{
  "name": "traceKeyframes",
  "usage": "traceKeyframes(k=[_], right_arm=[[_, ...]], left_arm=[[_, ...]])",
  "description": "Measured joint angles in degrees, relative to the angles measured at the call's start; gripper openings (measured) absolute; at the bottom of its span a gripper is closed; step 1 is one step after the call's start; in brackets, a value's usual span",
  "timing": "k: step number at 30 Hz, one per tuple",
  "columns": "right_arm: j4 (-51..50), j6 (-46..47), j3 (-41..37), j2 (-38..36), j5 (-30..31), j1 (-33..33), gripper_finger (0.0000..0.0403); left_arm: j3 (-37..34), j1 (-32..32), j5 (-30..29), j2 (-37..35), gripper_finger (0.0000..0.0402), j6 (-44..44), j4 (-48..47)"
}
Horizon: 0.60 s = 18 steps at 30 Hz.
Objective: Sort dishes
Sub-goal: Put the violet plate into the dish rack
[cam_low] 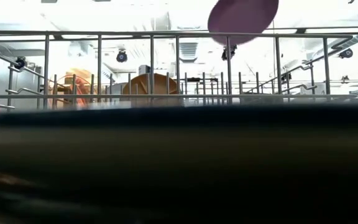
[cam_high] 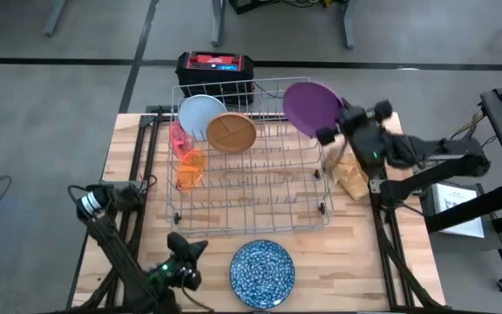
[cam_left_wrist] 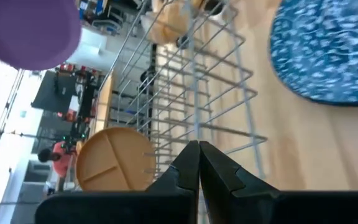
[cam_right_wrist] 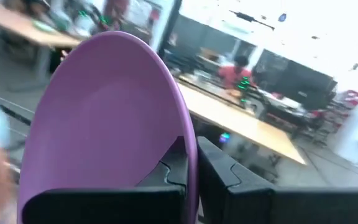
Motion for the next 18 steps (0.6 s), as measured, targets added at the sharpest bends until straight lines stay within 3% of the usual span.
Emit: traceKeyframes(k=[5, 9, 14, 18], right_arm=[[2.8, -4.75, 0.0, 1.22, -17.58, -14.98, 0.0008], [12.28, -14.99, -0.02, 4.79, -31.22, -23.48, 0.0008], [24.24, -27.45, -0.02, 10.28, -41.61, -27.94, 0.0008], [30.21, -36.51, -0.04, 14.95, -42.57, -28.24, 0.0008]], left_arm=[[-5.01, 1.34, 0.01, -4.26, 0.0, -0.3, -0.05], [-7.66, 1.86, -0.3, -7.03, 0.0, -0.19, 0.0], [-9.24, 1.92, -1.6, -9.96, 0.0, -0.28, -0.01], [-9.3, 1.9, -1.6, -11.75, 0.0, -0.28, 0.0]])
